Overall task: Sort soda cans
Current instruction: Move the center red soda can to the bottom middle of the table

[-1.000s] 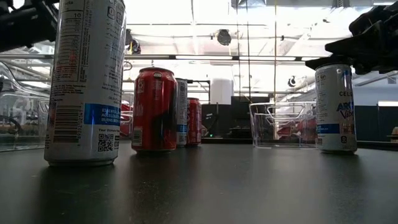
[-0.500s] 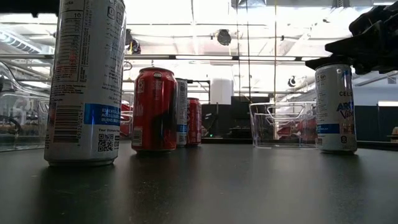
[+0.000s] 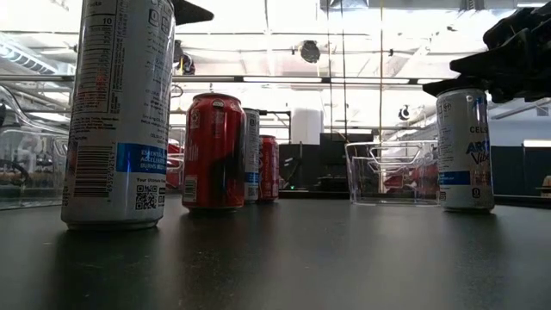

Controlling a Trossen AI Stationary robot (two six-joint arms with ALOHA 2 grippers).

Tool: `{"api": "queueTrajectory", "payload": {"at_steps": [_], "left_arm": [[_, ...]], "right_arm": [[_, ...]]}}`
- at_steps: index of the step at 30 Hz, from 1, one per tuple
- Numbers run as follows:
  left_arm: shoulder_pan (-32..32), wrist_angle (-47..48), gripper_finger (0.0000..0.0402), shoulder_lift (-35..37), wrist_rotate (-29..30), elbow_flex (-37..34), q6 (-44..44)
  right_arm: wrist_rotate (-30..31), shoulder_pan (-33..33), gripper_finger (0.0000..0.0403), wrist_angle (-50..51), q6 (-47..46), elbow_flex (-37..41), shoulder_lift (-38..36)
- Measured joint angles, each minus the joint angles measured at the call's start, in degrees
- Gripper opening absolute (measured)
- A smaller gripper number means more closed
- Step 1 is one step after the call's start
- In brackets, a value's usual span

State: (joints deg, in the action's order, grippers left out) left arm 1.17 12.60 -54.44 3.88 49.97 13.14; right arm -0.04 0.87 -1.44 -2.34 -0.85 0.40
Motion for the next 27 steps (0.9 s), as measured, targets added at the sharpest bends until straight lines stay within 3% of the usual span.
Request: {"api": "queueTrajectory", "payload": {"at_steps": [11,20,27], "left_arm": [[0.44,16.83,0.0331,-19.63,-5.38,14.28,0.93],[3.33,25.18,0.0331,-30.57,-5.49,20.58,2.44],[5.05,26.5,0.0331,-36.1,-7.04,22.57,7.15]], "right_arm": [[0.01,-0.01,0.0339,0.01,0.0,0.0,-0.02],[0.01,0.01,0.0339,-0.01,0.0,0.01,-0.01],[0.01,0.01,0.0339,0.0,0.01,0.0,-0.01]]}}
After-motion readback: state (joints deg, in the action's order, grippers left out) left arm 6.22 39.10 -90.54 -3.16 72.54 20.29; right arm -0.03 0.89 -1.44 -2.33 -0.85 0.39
